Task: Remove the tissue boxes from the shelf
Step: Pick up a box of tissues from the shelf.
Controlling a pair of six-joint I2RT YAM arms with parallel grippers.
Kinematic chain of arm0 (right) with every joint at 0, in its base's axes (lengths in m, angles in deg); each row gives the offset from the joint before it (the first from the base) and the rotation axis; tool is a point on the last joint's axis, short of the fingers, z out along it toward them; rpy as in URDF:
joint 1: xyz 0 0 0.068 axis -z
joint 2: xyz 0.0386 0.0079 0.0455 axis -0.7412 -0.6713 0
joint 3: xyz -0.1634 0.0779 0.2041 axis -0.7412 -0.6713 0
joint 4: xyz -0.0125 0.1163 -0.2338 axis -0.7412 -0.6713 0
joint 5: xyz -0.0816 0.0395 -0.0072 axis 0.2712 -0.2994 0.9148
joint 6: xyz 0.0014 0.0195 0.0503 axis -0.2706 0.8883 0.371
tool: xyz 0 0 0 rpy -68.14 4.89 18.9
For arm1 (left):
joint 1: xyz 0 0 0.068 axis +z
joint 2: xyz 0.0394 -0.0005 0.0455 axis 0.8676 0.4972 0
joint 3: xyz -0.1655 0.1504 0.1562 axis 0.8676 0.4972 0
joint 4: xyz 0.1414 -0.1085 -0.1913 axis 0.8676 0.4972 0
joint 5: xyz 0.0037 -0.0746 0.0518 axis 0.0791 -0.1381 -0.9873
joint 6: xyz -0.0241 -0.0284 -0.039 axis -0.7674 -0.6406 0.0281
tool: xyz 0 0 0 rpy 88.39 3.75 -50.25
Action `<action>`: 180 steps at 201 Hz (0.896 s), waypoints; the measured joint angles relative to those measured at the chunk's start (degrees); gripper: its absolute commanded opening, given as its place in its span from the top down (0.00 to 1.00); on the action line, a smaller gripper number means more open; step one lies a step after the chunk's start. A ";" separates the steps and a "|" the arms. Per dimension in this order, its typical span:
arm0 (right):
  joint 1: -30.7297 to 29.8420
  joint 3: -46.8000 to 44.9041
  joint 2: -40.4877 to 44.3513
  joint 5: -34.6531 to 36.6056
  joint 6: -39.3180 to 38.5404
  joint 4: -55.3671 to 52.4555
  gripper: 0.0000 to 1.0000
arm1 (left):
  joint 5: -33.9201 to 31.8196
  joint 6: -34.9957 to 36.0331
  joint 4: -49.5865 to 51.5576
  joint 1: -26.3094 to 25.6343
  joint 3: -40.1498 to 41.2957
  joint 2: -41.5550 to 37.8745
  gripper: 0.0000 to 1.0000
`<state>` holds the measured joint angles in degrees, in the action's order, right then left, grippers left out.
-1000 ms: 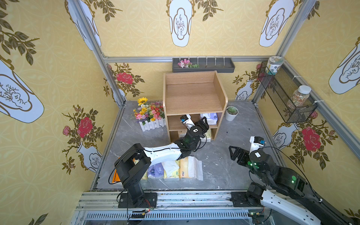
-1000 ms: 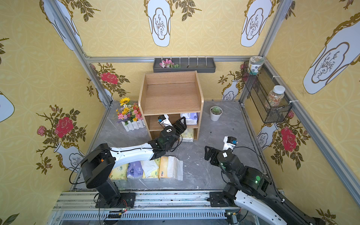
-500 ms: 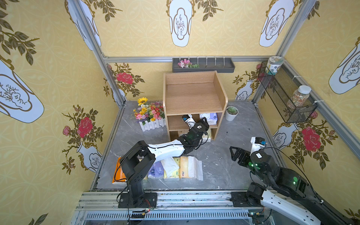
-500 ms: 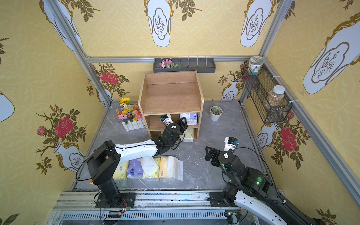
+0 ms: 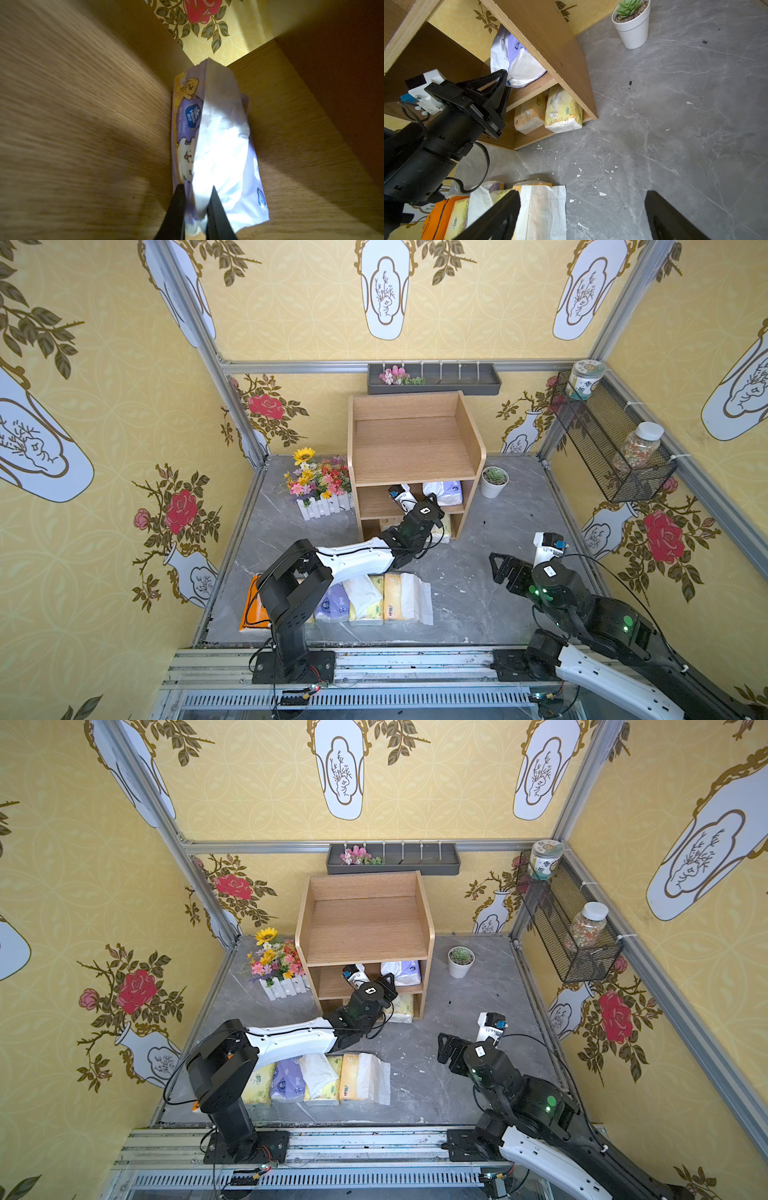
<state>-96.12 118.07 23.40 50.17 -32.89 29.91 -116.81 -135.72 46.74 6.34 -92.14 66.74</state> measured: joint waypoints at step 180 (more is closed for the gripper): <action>2.54 -2.10 -7.91 -9.94 2.27 12.85 0.03 | 3.43 -4.50 -5.99 -3.91 22.23 -18.75 1.00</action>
<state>-93.59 115.97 15.49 40.22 -30.61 42.77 -113.37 -140.22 40.75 2.43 -69.91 47.99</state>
